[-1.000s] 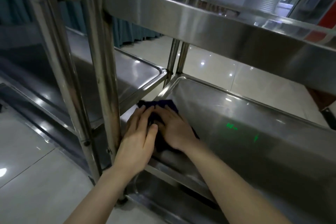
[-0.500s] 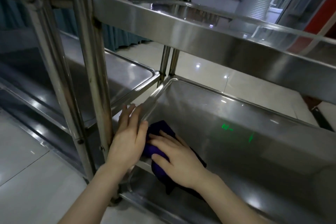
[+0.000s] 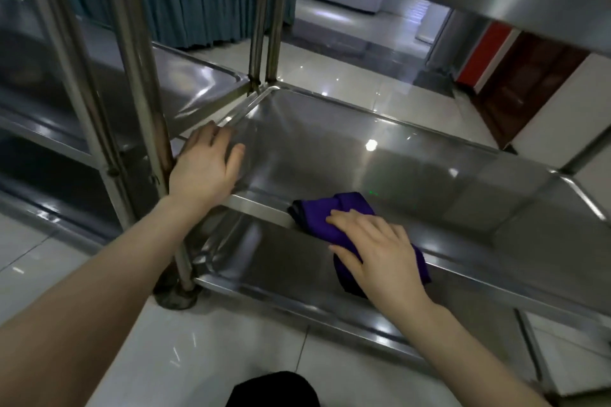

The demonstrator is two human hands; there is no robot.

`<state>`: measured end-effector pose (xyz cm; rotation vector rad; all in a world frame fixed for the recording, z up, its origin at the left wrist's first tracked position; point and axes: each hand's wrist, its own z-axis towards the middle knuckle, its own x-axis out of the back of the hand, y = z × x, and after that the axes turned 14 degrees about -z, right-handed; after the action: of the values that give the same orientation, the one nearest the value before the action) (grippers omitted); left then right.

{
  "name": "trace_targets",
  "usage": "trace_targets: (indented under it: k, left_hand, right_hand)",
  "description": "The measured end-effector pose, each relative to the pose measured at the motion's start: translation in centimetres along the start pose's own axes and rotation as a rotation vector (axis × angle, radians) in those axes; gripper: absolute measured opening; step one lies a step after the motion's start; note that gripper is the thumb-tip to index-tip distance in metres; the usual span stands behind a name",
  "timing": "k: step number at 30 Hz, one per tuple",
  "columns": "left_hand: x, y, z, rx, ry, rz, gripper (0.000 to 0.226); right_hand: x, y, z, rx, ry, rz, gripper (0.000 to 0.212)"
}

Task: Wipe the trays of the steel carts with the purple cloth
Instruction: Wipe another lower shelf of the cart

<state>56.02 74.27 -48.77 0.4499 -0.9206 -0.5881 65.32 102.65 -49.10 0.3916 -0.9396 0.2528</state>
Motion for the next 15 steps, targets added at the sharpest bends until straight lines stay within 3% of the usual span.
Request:
trace_targets:
  k: [4, 9, 11, 15]
  left_hand:
    - [-0.3, -0.7, -0.4, -0.042, 0.061, -0.054, 0.041]
    - [0.2, -1.3, -2.7, -0.156, 0.106, -0.164, 0.038]
    - [0.4, -1.9, -5.8, -0.196, 0.121, -0.234, 0.038]
    - [-1.3, -5.8, -15.2, -0.224, 0.076, -0.171, 0.045]
  right_hand:
    - [0.3, -2.3, -1.2, 0.172, 0.089, -0.02, 0.036]
    - [-3.6, -7.5, -4.7, 0.4, 0.007, 0.05, 0.032]
    - [-6.5, -8.9, -5.4, 0.36, -0.087, 0.058, 0.03]
    - [-12.8, -9.3, -5.6, 0.072, -0.351, 0.243, 0.035]
